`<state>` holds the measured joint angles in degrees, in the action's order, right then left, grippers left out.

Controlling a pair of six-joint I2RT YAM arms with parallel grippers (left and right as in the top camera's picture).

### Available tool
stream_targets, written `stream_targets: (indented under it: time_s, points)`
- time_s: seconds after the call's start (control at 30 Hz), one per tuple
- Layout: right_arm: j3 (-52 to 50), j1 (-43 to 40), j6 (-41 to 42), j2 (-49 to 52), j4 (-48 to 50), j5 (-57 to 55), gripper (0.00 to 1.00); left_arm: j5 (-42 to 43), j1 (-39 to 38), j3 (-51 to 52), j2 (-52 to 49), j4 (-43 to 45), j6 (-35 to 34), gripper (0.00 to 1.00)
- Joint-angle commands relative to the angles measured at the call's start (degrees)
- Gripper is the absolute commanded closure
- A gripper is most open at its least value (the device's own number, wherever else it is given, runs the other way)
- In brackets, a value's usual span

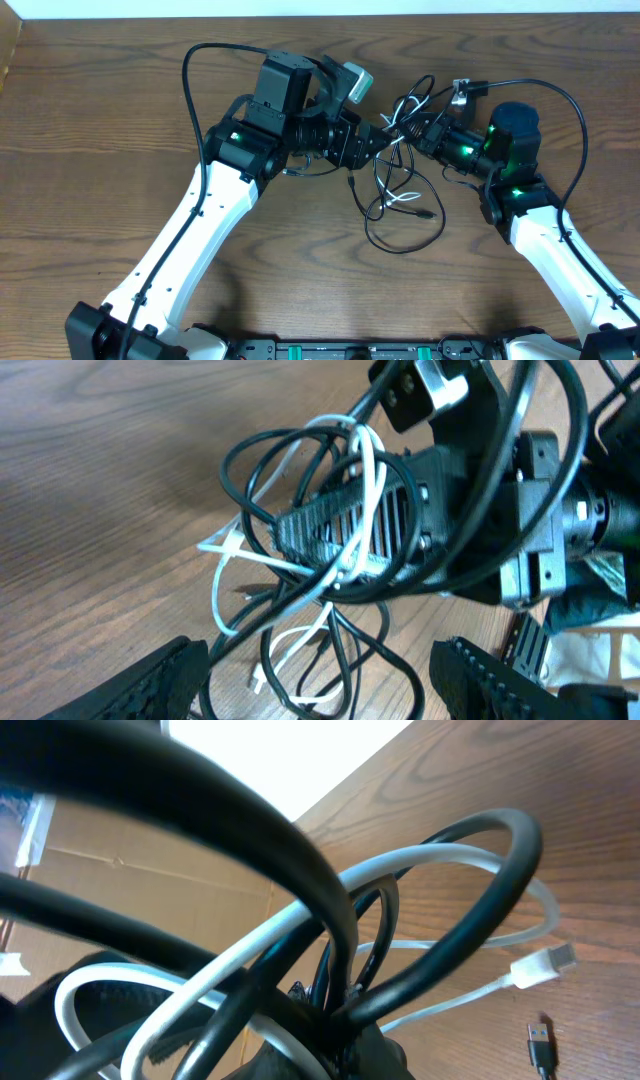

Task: Untangle cables

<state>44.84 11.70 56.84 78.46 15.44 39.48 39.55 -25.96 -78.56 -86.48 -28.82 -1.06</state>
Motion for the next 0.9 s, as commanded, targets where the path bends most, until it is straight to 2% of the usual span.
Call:
stream_targets:
  time_s: [0.0,0.07,0.43,0.67,0.77,0.87]
  points:
    - [0.33,0.07,1.44,-1.07,0.42,-1.05,0.99,2.01,-0.85,-1.22,0.44,-0.98,5.29,0.24]
    - [0.33,0.26,1.42,-1.09,1.09,0.26,0.99,1.53,-1.38,-1.22,0.42,-1.07,7.08,0.24]
    - [0.33,5.49,1.42,-1.07,1.92,1.64,0.99,-0.39,-2.16,-1.20,0.33,1.46,7.04,0.21]
    - [0.33,8.15,1.40,-1.09,2.23,3.10,0.99,-9.03,-2.14,-1.16,0.33,0.83,7.04,0.22]
    - [0.33,8.26,1.38,-1.09,2.36,4.02,0.99,-10.56,-2.14,-1.16,0.33,0.20,7.04,0.29]
    - [0.33,8.26,1.33,-1.09,2.36,4.22,0.99,-10.71,-2.14,-1.16,0.31,-0.37,7.04,0.46]
